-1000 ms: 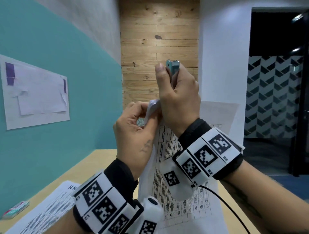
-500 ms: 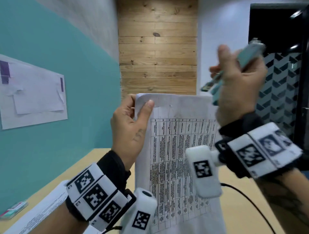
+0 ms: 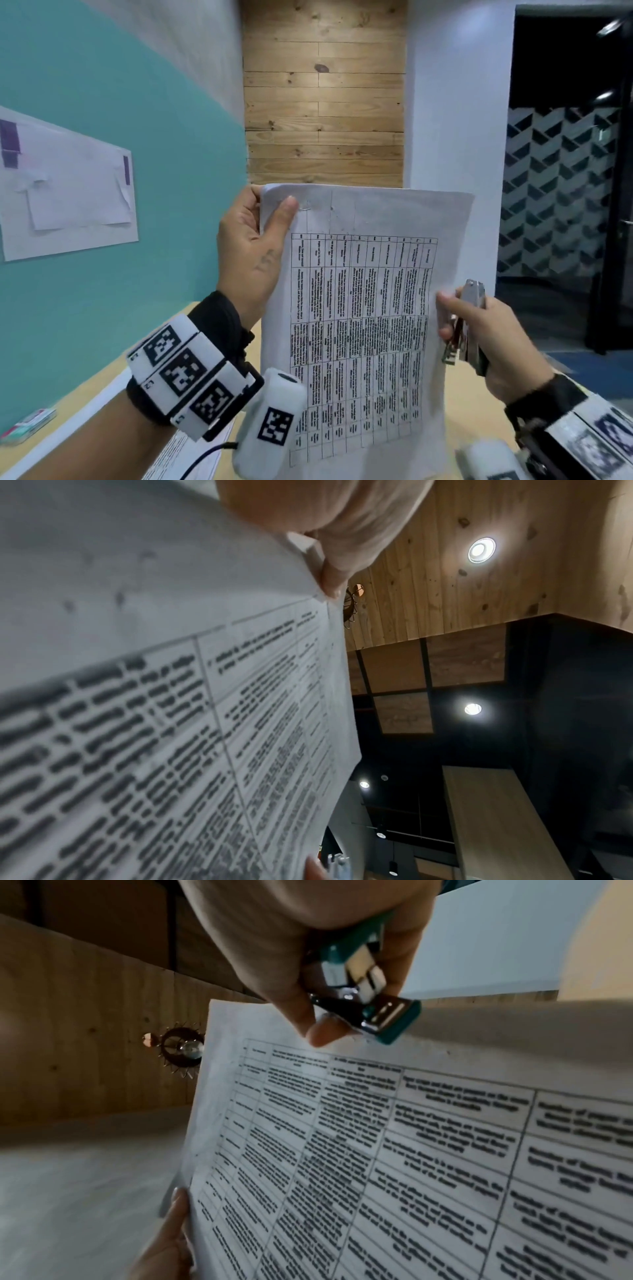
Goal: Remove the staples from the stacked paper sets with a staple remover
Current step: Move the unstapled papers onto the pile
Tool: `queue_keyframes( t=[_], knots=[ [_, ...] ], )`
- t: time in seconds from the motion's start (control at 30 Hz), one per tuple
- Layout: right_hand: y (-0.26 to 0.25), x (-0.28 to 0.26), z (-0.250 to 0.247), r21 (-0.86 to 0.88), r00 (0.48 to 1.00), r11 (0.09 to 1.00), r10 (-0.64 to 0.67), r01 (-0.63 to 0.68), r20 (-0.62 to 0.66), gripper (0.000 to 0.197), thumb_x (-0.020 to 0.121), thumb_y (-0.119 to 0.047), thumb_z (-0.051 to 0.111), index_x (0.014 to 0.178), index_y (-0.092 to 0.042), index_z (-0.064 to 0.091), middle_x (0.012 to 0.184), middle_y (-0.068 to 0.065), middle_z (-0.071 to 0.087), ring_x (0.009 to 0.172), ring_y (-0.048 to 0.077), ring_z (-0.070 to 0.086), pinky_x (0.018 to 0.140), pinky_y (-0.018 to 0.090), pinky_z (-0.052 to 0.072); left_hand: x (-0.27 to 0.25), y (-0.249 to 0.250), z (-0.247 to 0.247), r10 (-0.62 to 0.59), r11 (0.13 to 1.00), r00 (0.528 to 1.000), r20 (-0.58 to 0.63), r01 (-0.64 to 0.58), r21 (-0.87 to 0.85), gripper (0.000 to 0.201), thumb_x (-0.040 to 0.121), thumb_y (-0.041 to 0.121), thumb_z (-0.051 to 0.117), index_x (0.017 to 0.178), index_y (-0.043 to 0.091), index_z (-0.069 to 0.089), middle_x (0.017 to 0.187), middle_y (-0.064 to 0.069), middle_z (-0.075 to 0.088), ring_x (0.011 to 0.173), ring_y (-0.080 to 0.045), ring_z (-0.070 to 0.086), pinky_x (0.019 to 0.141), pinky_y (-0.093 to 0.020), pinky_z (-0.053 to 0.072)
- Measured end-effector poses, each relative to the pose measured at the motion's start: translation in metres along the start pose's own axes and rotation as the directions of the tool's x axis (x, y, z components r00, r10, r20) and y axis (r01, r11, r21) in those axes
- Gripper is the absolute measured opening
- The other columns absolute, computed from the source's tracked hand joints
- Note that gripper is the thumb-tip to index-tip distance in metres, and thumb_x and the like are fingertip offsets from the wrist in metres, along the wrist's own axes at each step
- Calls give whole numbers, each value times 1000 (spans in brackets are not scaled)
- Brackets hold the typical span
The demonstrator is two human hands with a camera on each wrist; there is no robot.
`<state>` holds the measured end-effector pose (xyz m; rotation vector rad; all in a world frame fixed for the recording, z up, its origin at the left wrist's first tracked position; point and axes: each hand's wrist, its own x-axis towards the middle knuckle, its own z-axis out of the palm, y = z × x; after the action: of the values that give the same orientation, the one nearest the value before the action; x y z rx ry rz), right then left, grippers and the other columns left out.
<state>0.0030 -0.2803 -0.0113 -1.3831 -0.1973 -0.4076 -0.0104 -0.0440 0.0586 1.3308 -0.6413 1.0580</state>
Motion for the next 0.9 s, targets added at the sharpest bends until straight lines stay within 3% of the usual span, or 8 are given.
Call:
queue_keyframes(
  t=[0.13,0.2,0.37,0.53,0.63,0.77,0.83,0.9],
  knots=[
    [-6,2,1,62,995,996,-65,69,-72,14,90,-11,57,78,-13,50,62,2,49,42,6,46,44,20,43,-9,-11,-1,-147,984,989,26,149,-103,6,88,23,58,91,19,54,86,3,67,77,-12,65,70,-27,54],
    [-8,4,2,101,991,991,-73,84,-108,12,90,-10,57,80,-12,51,64,3,49,39,4,47,40,18,44,-29,-23,-2,-288,948,955,69,294,-121,22,83,30,56,99,16,53,96,-1,69,84,-14,67,69,-26,55],
    [-17,4,11,165,987,983,-57,82,-152,17,90,-8,57,77,-13,48,65,4,46,36,3,47,39,16,43,-78,-45,-17,-444,892,883,148,451,-13,22,91,21,50,109,11,57,103,2,70,93,-9,66,72,-16,51],
    [-34,-4,40,-15,994,1000,-2,4,110,18,91,-7,57,75,-12,49,62,0,55,39,7,48,38,14,41,-31,-41,-63,-448,891,890,86,436,127,10,92,17,51,96,13,60,102,-4,68,96,-16,62,87,-29,47],
    [-34,-9,68,-182,957,983,20,34,289,21,89,1,56,70,-8,54,47,-7,59,35,5,48,36,13,37,4,-32,-103,-544,829,837,54,526,191,9,91,13,52,94,11,61,97,-7,67,90,-21,62,86,-36,47],
    [-13,-12,121,-253,897,964,187,-87,401,22,87,3,58,66,-3,51,51,6,52,33,10,47,36,15,36,32,-30,-167,-766,526,638,-75,690,497,14,90,15,55,96,4,60,87,-15,61,72,-26,53,65,-37,44],
    [8,-16,150,-276,846,937,319,-214,428,18,87,4,58,70,1,51,44,7,50,28,9,45,33,12,33,30,-33,-196,-859,266,494,-131,651,711,17,90,18,54,84,2,56,78,-17,57,67,-25,49,59,-30,43],
    [34,-24,177,-308,772,897,433,-317,466,12,86,7,57,79,2,50,52,11,48,25,9,44,31,13,33,15,-43,-223,-892,75,407,-196,561,825,26,91,17,53,69,4,49,63,-11,49,54,-20,42,44,-20,36]
  ],
)
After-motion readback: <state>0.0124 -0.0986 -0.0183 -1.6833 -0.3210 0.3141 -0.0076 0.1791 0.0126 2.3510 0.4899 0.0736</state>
